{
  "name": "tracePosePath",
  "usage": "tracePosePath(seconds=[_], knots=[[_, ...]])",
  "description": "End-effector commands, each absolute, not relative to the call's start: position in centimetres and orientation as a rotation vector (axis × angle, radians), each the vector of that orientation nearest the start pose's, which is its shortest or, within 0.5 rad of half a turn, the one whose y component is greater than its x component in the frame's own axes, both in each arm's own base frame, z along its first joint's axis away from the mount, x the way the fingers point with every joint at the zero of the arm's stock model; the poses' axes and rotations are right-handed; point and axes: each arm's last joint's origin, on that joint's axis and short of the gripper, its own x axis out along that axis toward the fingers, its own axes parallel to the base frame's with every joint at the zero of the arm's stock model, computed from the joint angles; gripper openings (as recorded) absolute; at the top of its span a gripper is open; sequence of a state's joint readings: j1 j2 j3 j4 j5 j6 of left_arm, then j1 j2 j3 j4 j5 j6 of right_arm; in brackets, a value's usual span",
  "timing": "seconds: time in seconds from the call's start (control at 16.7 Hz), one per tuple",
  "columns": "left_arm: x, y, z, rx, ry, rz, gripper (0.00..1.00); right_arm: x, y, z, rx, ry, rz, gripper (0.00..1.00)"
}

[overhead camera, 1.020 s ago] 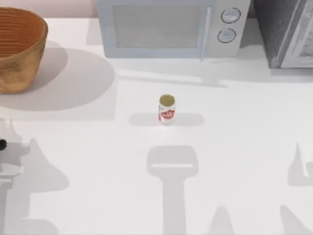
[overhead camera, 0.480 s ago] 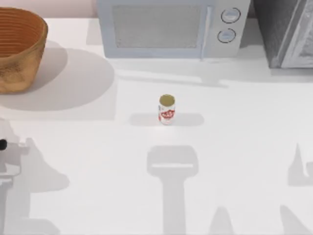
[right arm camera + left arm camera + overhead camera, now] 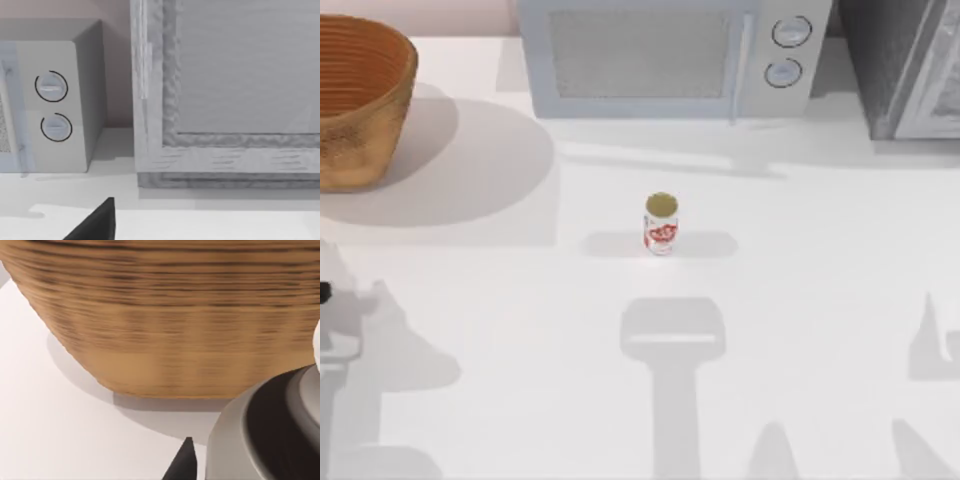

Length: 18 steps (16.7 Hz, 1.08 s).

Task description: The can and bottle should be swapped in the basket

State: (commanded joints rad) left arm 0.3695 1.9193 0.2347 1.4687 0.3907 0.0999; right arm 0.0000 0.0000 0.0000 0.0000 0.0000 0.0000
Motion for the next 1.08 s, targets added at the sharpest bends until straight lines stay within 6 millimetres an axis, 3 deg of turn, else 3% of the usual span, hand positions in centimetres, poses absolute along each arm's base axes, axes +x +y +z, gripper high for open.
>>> tracePosePath(seconds=[0.24, 0.6, 0.78, 1.08], knots=[[24.6, 10.7, 10.4, 0.056, 0.133, 0.082, 0.0, 10.6, -0.1, 16.0, 0.0, 0.0, 0.0, 1.0], [28.4, 15.4, 19.0, 0.123, 0.054, 0.191, 0.0, 10.6, -0.1, 16.0, 0.0, 0.0, 0.0, 1.0], [30.9, 15.1, 23.5, 0.108, 0.07, 0.158, 0.0, 10.6, -0.1, 16.0, 0.0, 0.0, 0.0, 1.0], [34.6, 11.5, 29.1, 0.048, 0.149, 0.05, 0.0, 10.6, -0.1, 16.0, 0.0, 0.0, 0.0, 1.0]])
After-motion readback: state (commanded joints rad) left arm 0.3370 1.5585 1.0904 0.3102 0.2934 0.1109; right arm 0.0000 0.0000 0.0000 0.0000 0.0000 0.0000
